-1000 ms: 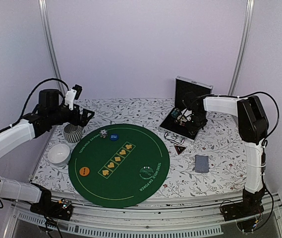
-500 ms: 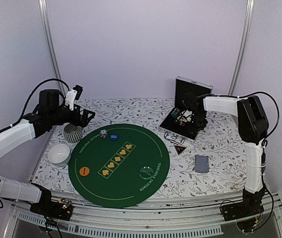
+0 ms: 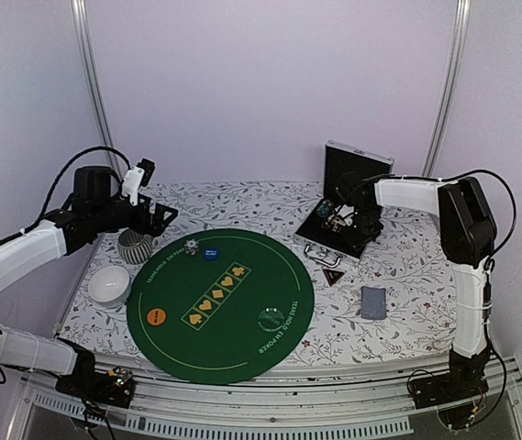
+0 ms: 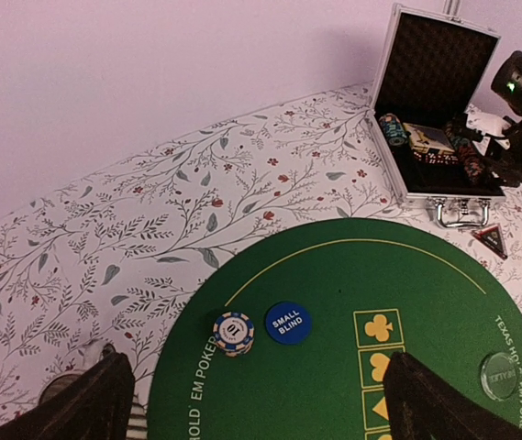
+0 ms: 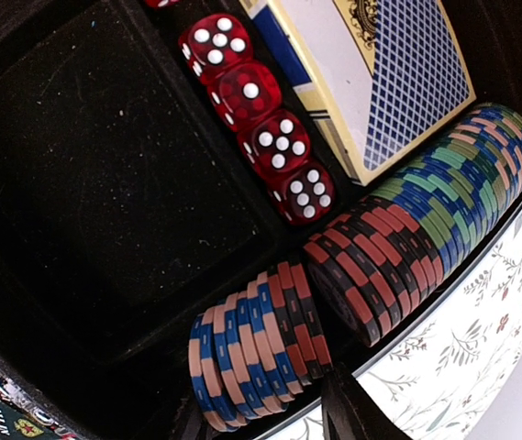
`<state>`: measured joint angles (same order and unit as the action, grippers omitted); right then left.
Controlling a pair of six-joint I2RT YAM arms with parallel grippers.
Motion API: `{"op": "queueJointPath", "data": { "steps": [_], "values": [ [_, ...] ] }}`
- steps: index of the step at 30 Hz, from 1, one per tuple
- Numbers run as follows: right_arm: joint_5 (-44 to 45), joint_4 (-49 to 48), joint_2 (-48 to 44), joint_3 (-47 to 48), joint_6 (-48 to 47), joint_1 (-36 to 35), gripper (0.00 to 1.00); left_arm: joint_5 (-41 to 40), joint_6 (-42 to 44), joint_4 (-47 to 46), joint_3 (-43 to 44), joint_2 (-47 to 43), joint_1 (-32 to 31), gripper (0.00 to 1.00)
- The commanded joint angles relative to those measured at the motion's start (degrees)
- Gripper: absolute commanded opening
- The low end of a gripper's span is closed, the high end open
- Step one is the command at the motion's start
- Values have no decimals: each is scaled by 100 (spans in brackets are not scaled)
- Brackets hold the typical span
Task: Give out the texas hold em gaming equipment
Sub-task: Adjust the poker chips pile in the chip case.
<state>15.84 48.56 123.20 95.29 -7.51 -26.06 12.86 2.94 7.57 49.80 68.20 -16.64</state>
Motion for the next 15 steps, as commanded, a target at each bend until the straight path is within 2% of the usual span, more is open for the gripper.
{"op": "queueJointPath", "data": {
  "steps": [1, 7, 15],
  "values": [
    [-426, -426, -127, 77, -146, -79, 42, 67, 0, -90, -67, 45, -59, 97],
    [-621, -531, -64, 48, -205, 43, 38, 60, 14, -91, -76, 22, -64, 98],
    [-881, -844, -96, -49, -389, 223, 40, 60, 15, -95, -82, 26, -60, 98]
  ]
}}
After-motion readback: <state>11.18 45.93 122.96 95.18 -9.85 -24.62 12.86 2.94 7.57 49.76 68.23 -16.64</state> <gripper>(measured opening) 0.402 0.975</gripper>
